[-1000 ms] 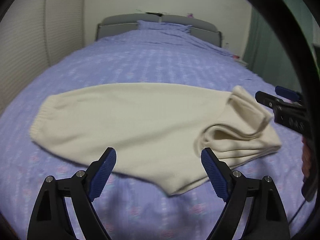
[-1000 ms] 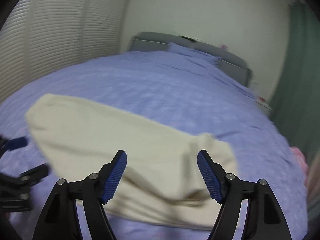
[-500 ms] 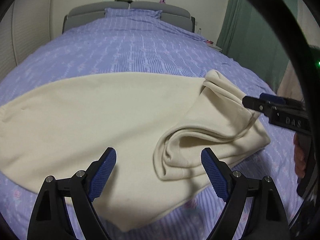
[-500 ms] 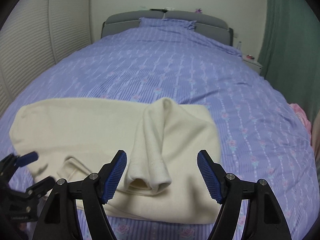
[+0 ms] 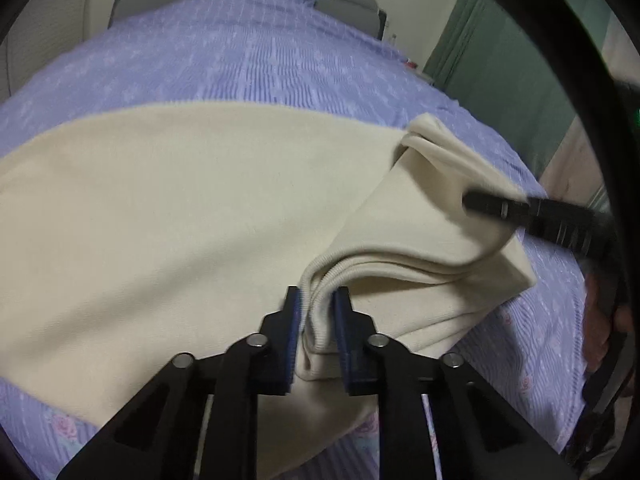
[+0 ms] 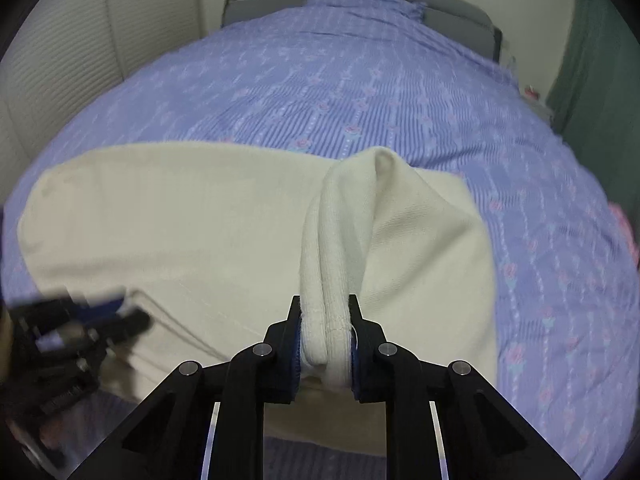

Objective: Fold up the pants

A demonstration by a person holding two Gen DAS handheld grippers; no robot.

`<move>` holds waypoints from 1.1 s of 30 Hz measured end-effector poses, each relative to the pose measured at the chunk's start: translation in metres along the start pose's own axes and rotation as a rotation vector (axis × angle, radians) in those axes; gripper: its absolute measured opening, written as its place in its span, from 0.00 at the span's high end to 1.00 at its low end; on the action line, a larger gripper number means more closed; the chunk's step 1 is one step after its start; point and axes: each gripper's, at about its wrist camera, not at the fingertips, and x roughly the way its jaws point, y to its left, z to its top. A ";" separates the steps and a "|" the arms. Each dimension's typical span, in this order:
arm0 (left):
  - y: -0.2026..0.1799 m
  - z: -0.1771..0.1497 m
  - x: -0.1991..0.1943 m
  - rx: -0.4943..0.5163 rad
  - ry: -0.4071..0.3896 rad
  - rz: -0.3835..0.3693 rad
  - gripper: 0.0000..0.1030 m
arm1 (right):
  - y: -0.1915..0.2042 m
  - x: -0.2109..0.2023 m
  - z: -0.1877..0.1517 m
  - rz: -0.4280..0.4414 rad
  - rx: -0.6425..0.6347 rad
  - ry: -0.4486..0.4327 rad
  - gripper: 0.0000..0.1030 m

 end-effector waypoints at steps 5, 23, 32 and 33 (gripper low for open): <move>0.014 -0.009 -0.029 -0.041 -0.042 0.012 0.97 | 0.007 -0.032 0.051 0.109 0.120 -0.124 0.83; 0.049 -0.020 -0.044 -0.029 -0.078 0.073 0.69 | 0.150 0.044 0.141 0.102 -0.131 -0.148 0.39; 0.027 -0.009 -0.051 0.042 -0.112 -0.025 0.66 | 0.088 -0.028 0.041 -0.016 -0.172 -0.271 0.39; 0.024 -0.009 -0.049 0.044 -0.107 -0.037 0.66 | 0.076 -0.031 0.026 -0.014 -0.152 -0.265 0.39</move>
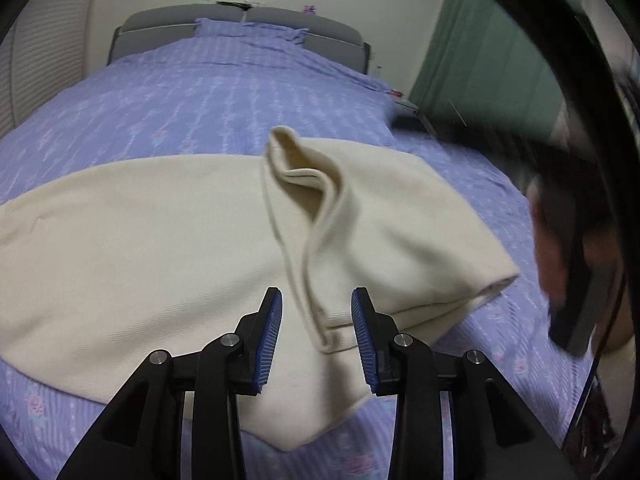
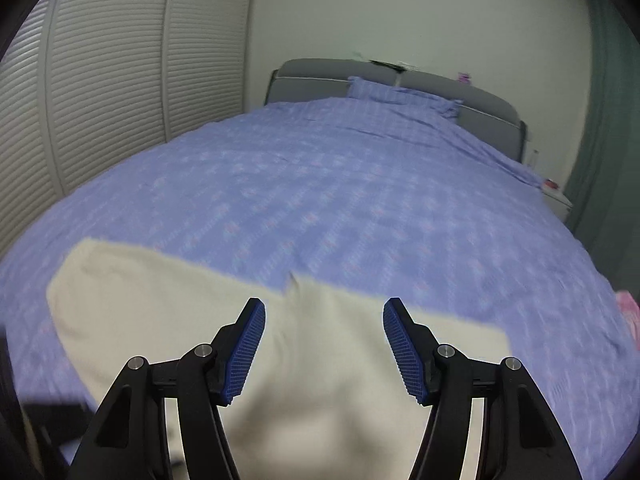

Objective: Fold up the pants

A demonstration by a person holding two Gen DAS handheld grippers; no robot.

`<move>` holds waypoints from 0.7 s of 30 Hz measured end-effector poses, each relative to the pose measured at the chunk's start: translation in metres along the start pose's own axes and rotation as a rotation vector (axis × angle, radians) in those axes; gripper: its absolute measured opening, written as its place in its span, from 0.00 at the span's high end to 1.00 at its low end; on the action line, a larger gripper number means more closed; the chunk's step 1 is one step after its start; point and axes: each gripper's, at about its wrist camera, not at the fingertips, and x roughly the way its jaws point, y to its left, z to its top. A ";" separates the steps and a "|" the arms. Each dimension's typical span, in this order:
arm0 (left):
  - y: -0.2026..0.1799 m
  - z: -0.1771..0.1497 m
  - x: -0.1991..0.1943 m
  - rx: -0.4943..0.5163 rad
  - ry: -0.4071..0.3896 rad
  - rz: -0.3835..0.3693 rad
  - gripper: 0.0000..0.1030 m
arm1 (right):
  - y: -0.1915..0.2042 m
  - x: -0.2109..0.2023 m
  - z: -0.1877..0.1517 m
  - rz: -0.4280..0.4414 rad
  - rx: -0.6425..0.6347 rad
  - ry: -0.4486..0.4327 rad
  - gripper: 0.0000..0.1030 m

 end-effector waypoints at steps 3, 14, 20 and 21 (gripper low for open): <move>0.002 0.002 0.010 -0.035 0.023 -0.007 0.66 | -0.021 -0.004 -0.036 -0.010 0.055 0.052 0.39; 0.004 0.002 0.038 -0.155 0.108 -0.025 0.91 | -0.043 -0.004 -0.100 0.046 0.142 0.112 0.39; -0.013 -0.011 -0.003 -0.125 0.039 -0.015 0.92 | -0.038 -0.016 -0.104 0.090 0.140 0.078 0.39; -0.007 -0.013 -0.001 -0.134 0.058 0.002 0.92 | -0.038 -0.017 -0.106 0.094 0.140 0.081 0.39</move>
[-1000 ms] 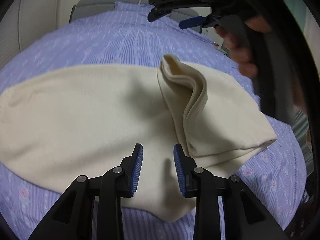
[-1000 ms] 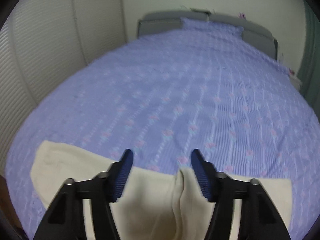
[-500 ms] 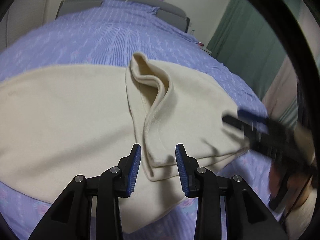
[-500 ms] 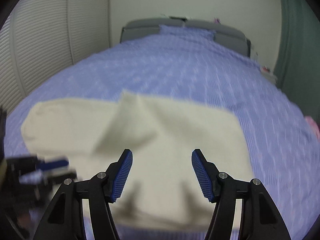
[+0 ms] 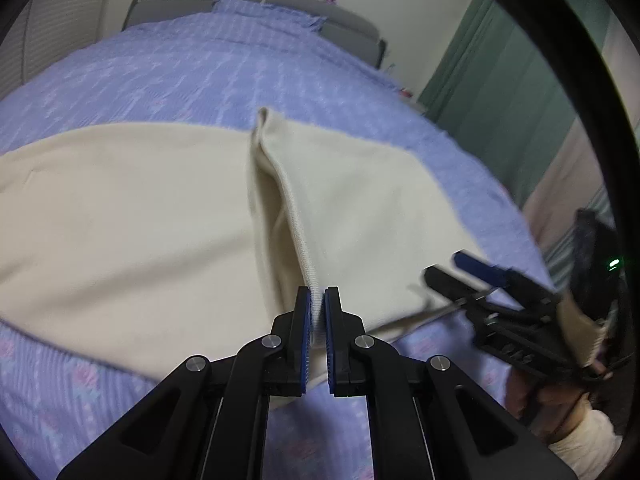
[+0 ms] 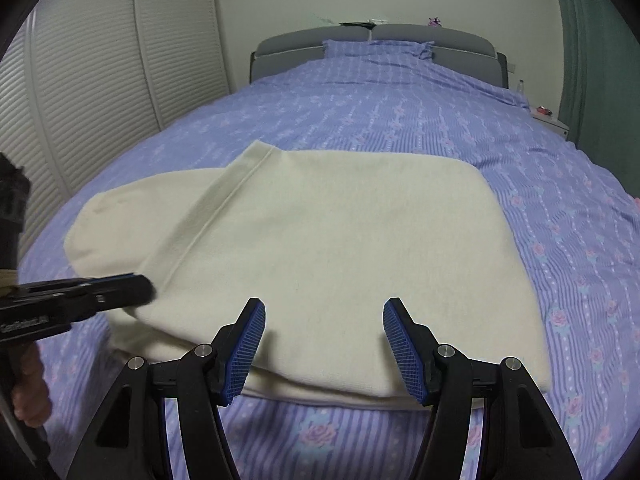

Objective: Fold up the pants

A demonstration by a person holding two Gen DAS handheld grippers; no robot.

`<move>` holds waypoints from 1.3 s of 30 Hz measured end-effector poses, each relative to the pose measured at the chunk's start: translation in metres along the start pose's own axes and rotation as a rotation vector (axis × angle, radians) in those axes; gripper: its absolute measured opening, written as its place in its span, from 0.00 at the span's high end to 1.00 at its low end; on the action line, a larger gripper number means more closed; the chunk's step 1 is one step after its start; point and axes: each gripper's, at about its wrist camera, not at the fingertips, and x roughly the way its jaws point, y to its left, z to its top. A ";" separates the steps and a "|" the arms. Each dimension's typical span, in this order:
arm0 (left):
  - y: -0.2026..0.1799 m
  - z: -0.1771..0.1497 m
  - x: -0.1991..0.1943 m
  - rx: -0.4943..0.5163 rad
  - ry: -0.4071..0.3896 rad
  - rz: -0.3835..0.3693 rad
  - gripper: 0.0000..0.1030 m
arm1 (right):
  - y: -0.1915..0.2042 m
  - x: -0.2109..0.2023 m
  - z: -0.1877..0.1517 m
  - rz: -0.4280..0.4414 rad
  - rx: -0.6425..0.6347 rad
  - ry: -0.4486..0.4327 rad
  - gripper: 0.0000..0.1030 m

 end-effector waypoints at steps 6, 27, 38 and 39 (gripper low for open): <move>0.024 -0.003 0.012 -0.090 0.055 0.043 0.64 | -0.003 0.004 -0.011 -0.014 0.013 0.044 0.39; 0.032 0.000 0.035 -0.282 0.095 -0.166 0.85 | -0.028 -0.008 -0.025 -0.064 0.096 -0.008 0.39; 0.026 -0.008 0.029 -0.210 0.089 -0.031 0.60 | -0.037 -0.027 -0.030 -0.110 0.103 -0.016 0.39; 0.025 -0.007 0.016 -0.185 0.048 0.001 0.56 | -0.033 -0.032 -0.029 -0.105 0.100 -0.024 0.39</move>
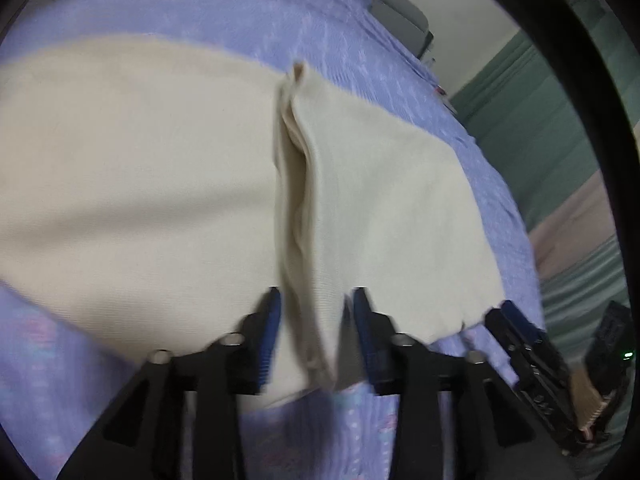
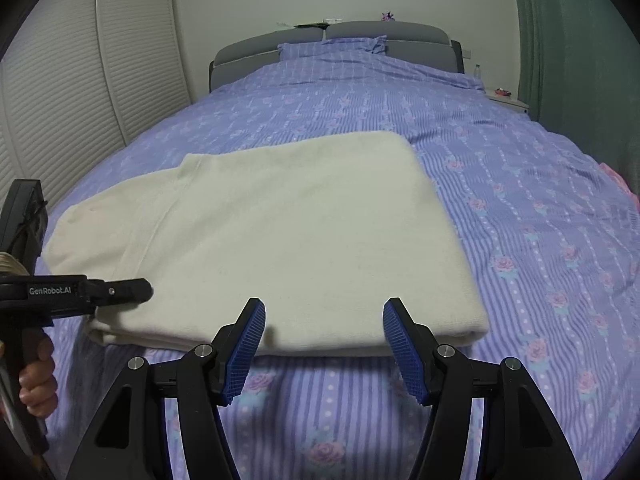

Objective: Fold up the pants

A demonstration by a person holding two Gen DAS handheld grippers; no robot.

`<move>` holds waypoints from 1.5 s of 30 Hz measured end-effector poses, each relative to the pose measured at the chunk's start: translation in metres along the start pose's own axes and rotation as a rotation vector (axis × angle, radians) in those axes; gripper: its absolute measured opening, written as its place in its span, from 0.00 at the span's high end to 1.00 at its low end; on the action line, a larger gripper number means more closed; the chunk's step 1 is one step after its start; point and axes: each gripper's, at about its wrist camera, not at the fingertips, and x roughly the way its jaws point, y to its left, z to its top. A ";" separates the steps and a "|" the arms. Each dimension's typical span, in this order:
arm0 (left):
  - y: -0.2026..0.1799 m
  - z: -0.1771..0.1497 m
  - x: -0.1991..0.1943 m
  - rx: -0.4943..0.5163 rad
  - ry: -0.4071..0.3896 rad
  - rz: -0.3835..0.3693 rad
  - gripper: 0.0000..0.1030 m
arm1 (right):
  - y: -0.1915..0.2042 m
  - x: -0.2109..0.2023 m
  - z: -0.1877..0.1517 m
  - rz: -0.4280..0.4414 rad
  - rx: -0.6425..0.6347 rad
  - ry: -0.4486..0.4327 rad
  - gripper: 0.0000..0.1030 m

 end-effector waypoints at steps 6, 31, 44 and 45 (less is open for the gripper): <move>0.009 -0.002 -0.070 0.114 -0.165 0.056 0.42 | 0.035 -0.028 0.015 0.040 -0.006 -0.066 0.36; 0.305 0.006 -0.179 -0.334 -0.337 0.050 0.14 | 0.304 0.029 0.056 0.143 -0.188 -0.056 0.17; 0.354 0.013 -0.111 -0.532 -0.348 -0.172 0.20 | 0.354 0.082 0.062 0.158 -0.239 0.025 0.17; 0.351 0.018 -0.107 -0.524 -0.352 -0.164 0.20 | 0.353 0.085 0.063 0.154 -0.233 0.029 0.17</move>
